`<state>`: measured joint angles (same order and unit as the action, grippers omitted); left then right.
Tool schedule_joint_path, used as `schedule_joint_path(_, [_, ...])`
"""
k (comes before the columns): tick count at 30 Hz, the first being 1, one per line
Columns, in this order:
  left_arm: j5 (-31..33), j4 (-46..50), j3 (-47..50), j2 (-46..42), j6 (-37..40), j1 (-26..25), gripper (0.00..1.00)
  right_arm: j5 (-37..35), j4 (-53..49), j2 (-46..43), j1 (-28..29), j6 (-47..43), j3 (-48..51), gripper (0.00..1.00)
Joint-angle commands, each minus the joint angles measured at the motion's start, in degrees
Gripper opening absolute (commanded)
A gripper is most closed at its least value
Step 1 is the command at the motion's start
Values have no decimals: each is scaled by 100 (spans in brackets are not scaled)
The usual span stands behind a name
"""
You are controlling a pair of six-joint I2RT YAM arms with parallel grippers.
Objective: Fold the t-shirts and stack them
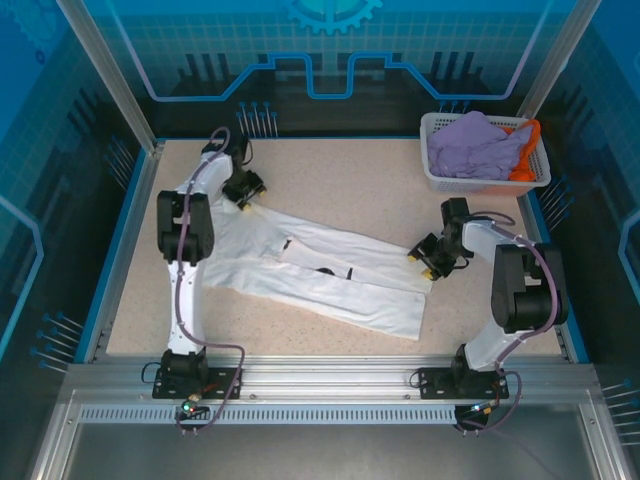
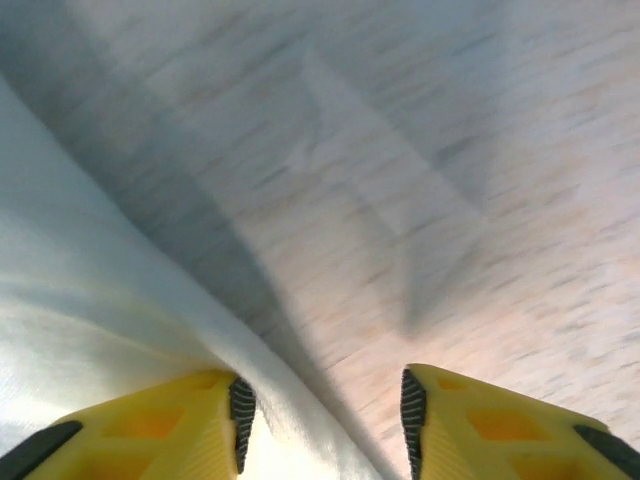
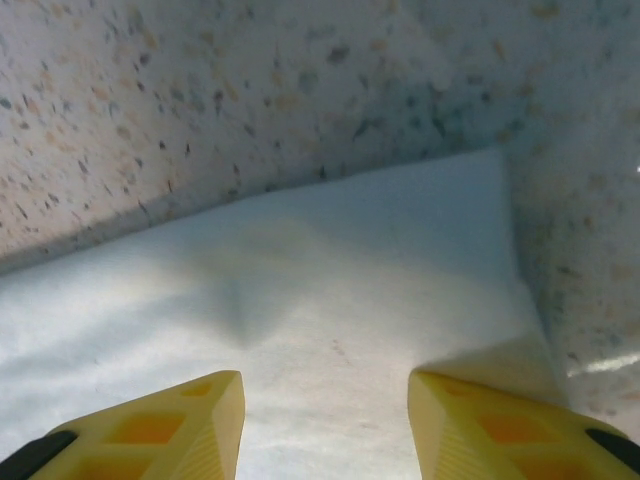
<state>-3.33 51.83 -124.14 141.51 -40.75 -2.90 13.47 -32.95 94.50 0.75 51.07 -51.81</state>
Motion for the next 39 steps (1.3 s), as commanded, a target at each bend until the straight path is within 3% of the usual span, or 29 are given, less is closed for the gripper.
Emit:
schedule_joint_path(1, [-206,742,-1784,1000,410,-239,52,-45,-458,-282,193,240,110,49])
schedule_joint_path(3, [-87,954,-2873,1338,420,-317,52,-91,-582,-423,294,321,297,49])
schedule_joint_path(5, [380,884,-3358,1099,494,-430,63,-128,-629,-615,349,352,340,49])
schedule_joint_path(8, [741,-3,-2467,23,358,-457,73,-463,-754,-964,380,167,206,50])
schedule_joint_path(12, [745,-246,-1656,-792,249,-398,75,-671,-668,-1225,494,-232,-96,53])
schedule_joint_path(13, [723,-90,-1548,-887,247,-387,73,-655,-591,-1234,591,-361,-154,53])
schedule_joint_path(16, [572,299,-845,-1151,124,-370,54,-567,-402,-1092,1022,-739,-347,53])
schedule_joint_path(19, [414,271,364,-1540,5,-354,43,-229,-291,-759,1504,-1358,-619,52])
schedule_joint_path(23, [531,47,1803,-1919,-158,-242,40,287,-509,-363,2295,-2135,-1001,51])
schedule_joint_path(28, [752,-328,2598,-1869,-69,-47,39,510,-800,-65,3025,-2601,-1143,50])
schedule_joint_path(30, [616,-373,2311,-1504,130,-27,39,629,-755,92,3144,-2633,-1057,50])
schedule_joint_path(39, [-256,660,-1232,951,477,-264,41,971,-570,981,3368,-2189,-1172,49])
